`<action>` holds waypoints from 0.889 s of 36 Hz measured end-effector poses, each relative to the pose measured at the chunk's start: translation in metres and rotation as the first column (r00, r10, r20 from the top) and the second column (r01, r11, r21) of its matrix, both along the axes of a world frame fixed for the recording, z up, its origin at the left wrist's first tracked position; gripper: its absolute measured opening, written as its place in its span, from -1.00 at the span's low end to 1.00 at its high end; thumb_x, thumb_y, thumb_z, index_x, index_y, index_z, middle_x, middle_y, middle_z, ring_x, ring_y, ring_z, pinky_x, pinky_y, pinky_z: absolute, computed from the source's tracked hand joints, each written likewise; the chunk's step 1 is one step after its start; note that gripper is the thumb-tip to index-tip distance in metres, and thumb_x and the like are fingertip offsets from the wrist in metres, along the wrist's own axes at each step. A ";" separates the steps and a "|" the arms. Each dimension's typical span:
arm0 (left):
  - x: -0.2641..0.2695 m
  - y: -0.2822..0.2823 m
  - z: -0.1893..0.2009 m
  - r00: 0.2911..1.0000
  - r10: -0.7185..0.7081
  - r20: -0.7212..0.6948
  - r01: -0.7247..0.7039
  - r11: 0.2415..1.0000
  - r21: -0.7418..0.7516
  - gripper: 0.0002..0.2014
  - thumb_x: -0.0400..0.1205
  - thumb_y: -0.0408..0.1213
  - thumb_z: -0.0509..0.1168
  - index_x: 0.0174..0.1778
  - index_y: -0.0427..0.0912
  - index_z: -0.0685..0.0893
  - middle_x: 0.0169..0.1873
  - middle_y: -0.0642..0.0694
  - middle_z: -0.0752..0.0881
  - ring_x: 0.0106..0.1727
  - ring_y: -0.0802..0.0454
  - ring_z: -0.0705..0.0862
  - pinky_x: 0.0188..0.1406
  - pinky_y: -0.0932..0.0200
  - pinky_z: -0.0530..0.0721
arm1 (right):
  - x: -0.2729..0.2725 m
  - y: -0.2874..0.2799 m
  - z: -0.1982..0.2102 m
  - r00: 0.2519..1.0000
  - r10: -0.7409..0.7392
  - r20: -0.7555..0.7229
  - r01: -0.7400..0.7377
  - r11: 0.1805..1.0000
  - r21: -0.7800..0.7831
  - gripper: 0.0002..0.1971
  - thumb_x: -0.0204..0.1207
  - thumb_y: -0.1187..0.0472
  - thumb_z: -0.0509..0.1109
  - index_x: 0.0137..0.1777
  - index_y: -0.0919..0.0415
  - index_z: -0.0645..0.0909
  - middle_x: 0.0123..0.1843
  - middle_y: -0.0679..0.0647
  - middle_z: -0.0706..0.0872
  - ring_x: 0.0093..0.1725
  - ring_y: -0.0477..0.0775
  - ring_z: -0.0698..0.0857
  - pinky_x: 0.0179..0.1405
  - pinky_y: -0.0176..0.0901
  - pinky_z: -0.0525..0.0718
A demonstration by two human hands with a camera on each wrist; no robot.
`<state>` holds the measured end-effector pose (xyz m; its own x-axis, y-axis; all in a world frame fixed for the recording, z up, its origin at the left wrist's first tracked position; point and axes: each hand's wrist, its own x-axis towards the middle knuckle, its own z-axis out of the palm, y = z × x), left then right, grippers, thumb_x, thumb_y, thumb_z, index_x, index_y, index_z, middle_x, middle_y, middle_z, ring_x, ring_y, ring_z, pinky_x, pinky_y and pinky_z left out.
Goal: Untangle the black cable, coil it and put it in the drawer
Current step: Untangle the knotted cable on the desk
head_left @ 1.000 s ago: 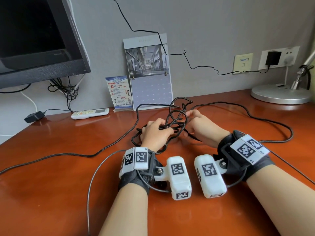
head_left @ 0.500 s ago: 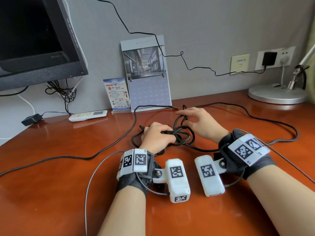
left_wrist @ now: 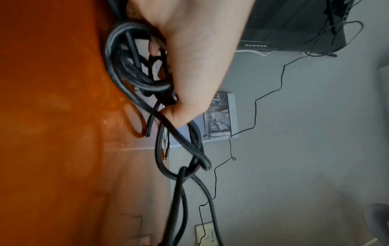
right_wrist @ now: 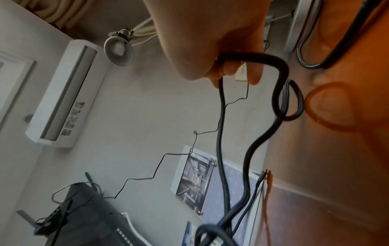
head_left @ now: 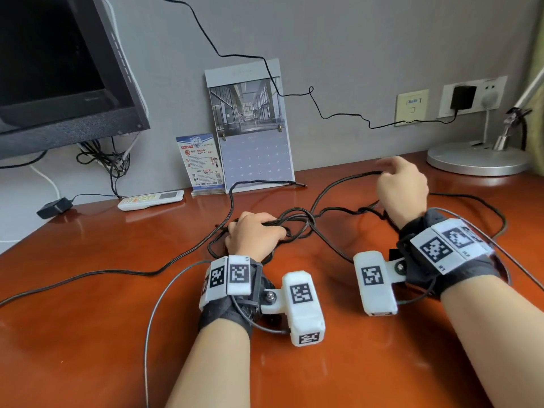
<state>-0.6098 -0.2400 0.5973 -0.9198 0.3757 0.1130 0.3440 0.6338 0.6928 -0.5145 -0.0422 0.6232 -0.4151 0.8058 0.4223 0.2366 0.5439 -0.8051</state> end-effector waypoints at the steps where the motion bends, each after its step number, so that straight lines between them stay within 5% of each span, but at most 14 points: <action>1: -0.001 -0.001 0.000 1.000 0.031 0.000 -0.031 0.999 0.011 -0.86 0.47 -0.20 0.37 -0.16 0.19 0.65 0.24 0.03 0.52 0.35 -0.15 0.31 0.41 -0.08 0.29 | 0.002 0.002 0.000 1.000 -0.004 0.003 0.004 1.000 -0.018 -0.57 0.46 0.38 0.13 0.23 0.12 0.66 0.18 0.23 0.71 0.19 0.33 0.62 0.18 -0.07 0.52; 5: -0.003 -0.006 -0.002 0.992 0.127 -0.006 -0.126 0.991 0.033 -0.76 0.50 -0.17 0.36 0.06 0.15 0.70 0.31 0.03 0.50 0.40 -0.14 0.30 0.42 -0.05 0.24 | 0.009 0.008 -0.001 0.999 0.030 0.035 -0.026 0.993 -0.112 -0.59 0.36 0.35 0.10 -0.06 0.06 0.76 -0.35 0.17 0.69 -0.15 0.31 0.73 0.01 -0.03 0.68; 7: -0.004 -0.007 -0.002 0.987 0.160 -0.005 -0.160 0.986 0.038 -0.74 0.50 -0.16 0.36 0.10 0.14 0.71 0.31 0.03 0.50 0.40 -0.15 0.30 0.39 -0.04 0.24 | 0.013 0.015 -0.002 0.998 0.029 0.061 -0.020 0.991 -0.135 -0.63 0.37 0.34 0.10 -0.14 0.04 0.75 -0.42 0.10 0.66 -0.27 0.15 0.68 -0.18 -0.15 0.61; 9: -0.006 -0.009 -0.002 0.982 0.188 0.008 -0.188 0.980 0.059 -0.76 0.49 -0.16 0.37 0.06 0.13 0.71 0.30 0.03 0.50 0.39 -0.15 0.31 0.38 -0.04 0.25 | 0.019 0.023 -0.003 0.998 0.011 0.063 -0.001 0.988 -0.152 -0.66 0.37 0.33 0.12 -0.19 0.00 0.72 -0.29 0.15 0.71 -0.28 0.13 0.64 -0.21 -0.15 0.56; 11: -0.009 -0.012 -0.003 0.973 0.229 0.013 -0.229 0.971 0.070 -0.78 0.48 -0.17 0.35 0.03 0.11 0.72 0.29 0.02 0.50 0.37 -0.16 0.33 0.38 -0.05 0.26 | 0.024 0.033 -0.008 0.997 -0.041 0.063 0.052 0.980 -0.190 -0.67 0.35 0.28 0.12 -0.16 0.03 0.73 -0.13 0.19 0.72 -0.09 0.30 0.66 0.01 -0.05 0.64; 14: -0.013 -0.016 -0.005 0.962 0.272 0.013 -0.273 0.959 0.083 -0.73 0.47 -0.16 0.34 0.07 0.11 0.75 0.29 0.00 0.50 0.35 -0.17 0.34 0.41 -0.09 0.28 | 0.026 0.049 -0.019 0.986 -0.137 0.093 0.158 0.946 -0.282 -0.52 0.26 0.16 0.12 0.06 0.16 0.76 0.05 0.26 0.76 0.04 0.35 0.71 0.19 0.07 0.65; 19: -0.011 -0.013 -0.003 0.976 0.216 0.011 -0.216 0.973 0.080 -0.75 0.49 -0.16 0.36 0.09 0.11 0.73 0.28 0.01 0.50 0.36 -0.15 0.34 0.38 -0.05 0.25 | 0.019 0.060 -0.027 0.968 -0.156 0.197 0.214 0.925 -0.315 -0.69 0.49 0.31 0.22 0.12 0.24 0.74 0.15 0.32 0.73 0.11 0.38 0.70 0.21 0.14 0.66; 25: -0.008 -0.009 -0.002 0.992 0.130 0.001 -0.129 0.987 0.099 -0.83 0.49 -0.20 0.39 -0.11 0.18 0.60 0.27 0.03 0.51 0.38 -0.11 0.32 0.42 -0.02 0.23 | 0.013 0.041 -0.017 0.882 -0.283 0.377 0.259 0.959 0.115 -0.63 0.51 0.23 0.26 0.27 0.39 0.58 0.35 0.37 0.41 0.37 0.37 0.34 0.34 0.17 0.33; 29: -0.006 -0.007 -0.003 0.997 0.072 -0.011 -0.071 0.995 0.076 -0.83 0.48 -0.23 0.39 -0.14 0.17 0.61 0.18 0.05 0.50 0.37 -0.10 0.32 0.43 -0.03 0.27 | 0.012 0.021 -0.004 0.897 -0.384 0.220 0.239 0.839 0.488 -0.57 0.27 0.18 0.26 0.03 0.52 0.58 0.26 0.40 0.43 0.25 0.38 0.38 0.20 0.16 0.27; 32: -0.004 -0.005 -0.002 0.999 0.031 -0.015 -0.030 0.997 0.067 -0.82 0.47 -0.24 0.39 -0.19 0.18 0.61 0.10 0.09 0.46 0.36 -0.10 0.31 0.40 -0.02 0.29 | 0.009 0.008 0.007 0.917 -0.345 0.200 0.158 0.776 0.611 -0.56 0.29 0.30 0.37 0.17 0.44 0.48 0.40 0.35 0.35 0.29 0.33 0.35 0.15 0.11 0.21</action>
